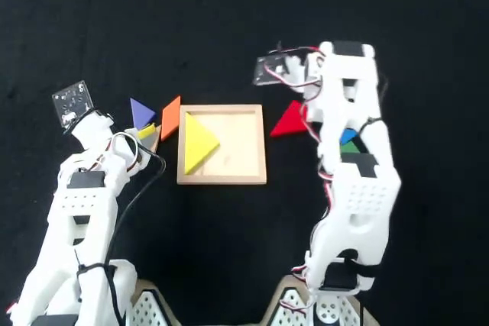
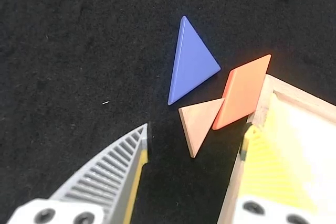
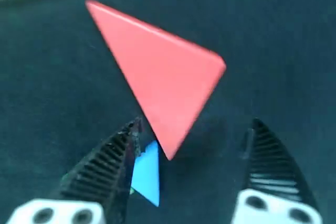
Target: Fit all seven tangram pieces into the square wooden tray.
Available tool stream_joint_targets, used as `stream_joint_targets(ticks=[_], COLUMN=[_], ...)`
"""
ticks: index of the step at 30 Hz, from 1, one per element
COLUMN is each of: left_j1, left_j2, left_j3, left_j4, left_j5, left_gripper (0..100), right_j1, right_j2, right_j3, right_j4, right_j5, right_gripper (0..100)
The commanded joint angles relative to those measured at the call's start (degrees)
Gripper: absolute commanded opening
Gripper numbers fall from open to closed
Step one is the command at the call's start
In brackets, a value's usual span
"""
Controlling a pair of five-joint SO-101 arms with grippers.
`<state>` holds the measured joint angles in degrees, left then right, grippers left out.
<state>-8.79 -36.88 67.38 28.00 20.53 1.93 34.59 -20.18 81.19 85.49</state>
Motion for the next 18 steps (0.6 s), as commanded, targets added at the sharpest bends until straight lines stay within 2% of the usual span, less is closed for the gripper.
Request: stream_joint_targets(ticks=[1,3,9,18], left_j1=[-0.75,-0.75,-0.75,-0.75], left_j2=[0.00,0.00,0.00,0.00], left_j3=[-0.57,-0.66,-0.75,-0.84], left_j4=[-1.05,-1.05,-1.05,-1.05], left_j5=[0.09,0.09,0.09,0.09], left_gripper=[29,29,29,29], right_j1=[-2.99,-3.60,-3.69,-3.96], right_j2=[-0.31,0.66,3.82,5.05], right_j3=[-2.42,-2.15,-2.15,-4.26], right_j4=[2.46,3.34,-0.79,-0.79], right_j5=[4.04,5.80,5.89,5.89], right_gripper=[33.0,33.0,33.2,33.2])
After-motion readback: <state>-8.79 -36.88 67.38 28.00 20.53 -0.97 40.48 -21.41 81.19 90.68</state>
